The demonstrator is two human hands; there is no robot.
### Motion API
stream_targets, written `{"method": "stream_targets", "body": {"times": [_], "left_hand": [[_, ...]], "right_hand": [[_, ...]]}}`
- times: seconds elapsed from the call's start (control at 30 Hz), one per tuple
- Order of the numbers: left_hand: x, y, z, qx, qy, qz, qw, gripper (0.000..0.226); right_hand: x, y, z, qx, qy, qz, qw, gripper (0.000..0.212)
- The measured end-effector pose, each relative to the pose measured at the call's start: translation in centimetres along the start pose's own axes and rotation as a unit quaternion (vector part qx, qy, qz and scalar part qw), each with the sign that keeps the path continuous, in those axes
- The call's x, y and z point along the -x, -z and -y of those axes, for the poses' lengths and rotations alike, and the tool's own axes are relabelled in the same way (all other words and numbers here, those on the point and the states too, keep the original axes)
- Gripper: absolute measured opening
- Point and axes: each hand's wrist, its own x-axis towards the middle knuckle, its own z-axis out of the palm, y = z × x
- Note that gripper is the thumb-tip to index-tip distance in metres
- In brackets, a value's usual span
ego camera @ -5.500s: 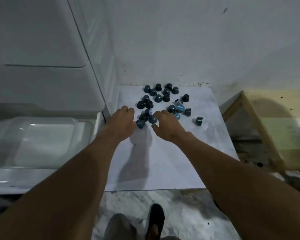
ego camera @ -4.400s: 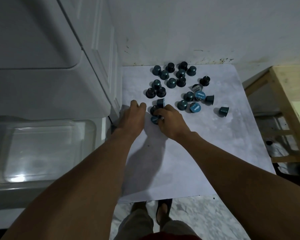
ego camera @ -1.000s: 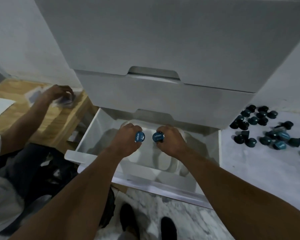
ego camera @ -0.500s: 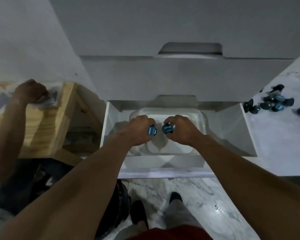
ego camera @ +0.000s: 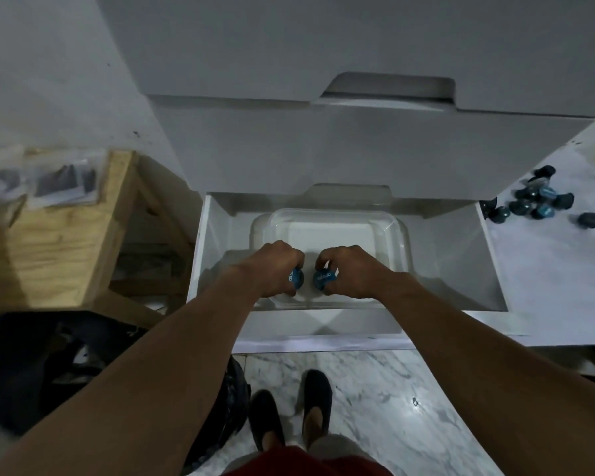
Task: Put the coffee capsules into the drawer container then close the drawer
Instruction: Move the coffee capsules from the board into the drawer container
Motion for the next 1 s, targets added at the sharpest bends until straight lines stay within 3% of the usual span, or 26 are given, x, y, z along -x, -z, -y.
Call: {"method": "stream_targets", "body": {"times": [0.33,0.53,1.0], "left_hand": [[-0.62,-0.70,-0.20,0.010,-0.011,0.021,1.000,0.035],[-0.68,-0.58,-0.04,-0.001,-0.014,0.014,1.000,0.030],[-0.75,-0.48,0.15,-0.019,-0.001,0.021,1.000,0.028]], "right_hand": [[0.08,0.21,-0.16,-0.007,0.019,0.009,1.000,0.038],[0.04,0.24,0.07,-0.002,0.027,0.013,1.000,0.025],[-0.45,-0.24,0.72,-0.019,0.008,0.047,0.999,0.029]]}}
